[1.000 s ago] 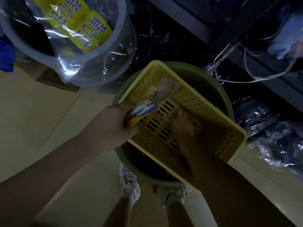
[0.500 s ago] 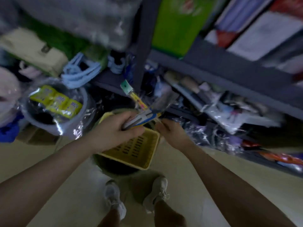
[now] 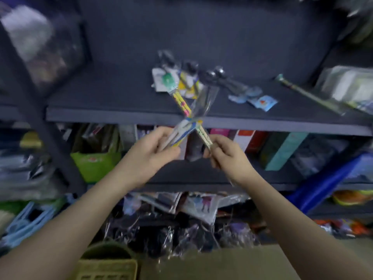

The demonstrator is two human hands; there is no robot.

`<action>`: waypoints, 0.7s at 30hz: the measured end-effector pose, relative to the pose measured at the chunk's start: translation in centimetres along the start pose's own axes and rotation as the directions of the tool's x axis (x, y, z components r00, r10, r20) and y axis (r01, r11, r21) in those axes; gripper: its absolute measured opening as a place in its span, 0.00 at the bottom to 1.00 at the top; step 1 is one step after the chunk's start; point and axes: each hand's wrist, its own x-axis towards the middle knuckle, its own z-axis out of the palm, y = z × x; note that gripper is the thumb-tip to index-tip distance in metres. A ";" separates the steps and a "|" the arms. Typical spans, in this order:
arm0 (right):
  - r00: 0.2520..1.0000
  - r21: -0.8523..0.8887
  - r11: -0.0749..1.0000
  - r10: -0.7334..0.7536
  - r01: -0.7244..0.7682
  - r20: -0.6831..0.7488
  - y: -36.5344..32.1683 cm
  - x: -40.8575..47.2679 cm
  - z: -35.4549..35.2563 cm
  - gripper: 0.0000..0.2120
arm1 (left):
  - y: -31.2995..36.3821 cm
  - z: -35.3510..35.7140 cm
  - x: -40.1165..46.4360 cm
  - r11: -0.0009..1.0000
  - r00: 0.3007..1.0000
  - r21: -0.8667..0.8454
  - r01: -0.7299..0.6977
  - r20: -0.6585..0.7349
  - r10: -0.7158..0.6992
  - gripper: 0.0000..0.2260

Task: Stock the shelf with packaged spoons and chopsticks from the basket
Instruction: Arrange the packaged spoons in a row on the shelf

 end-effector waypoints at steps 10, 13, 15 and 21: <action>0.960 0.057 0.997 0.072 -0.059 -0.270 2.3 5.4 -14.1 0.09 | 2.8 4.5 19.4 0.799 0.896 0.562 0.216 -0.438 0.066 0.18; 0.951 0.018 0.995 0.098 -0.097 -0.293 3.7 7.5 -16.8 0.07 | 1.8 4.8 23.8 0.608 0.904 0.726 0.322 -0.426 0.030 0.19; 0.947 -0.053 0.991 0.097 -0.119 -0.305 4.6 8.9 -18.6 0.06 | 1.2 4.6 25.7 0.436 0.927 0.833 0.340 -0.375 -0.007 0.18; 0.916 -0.458 0.868 -0.008 -0.193 -0.400 8.3 12.8 -23.9 0.09 | 0.8 6.5 29.1 0.420 0.983 0.907 0.024 -0.098 0.156 0.15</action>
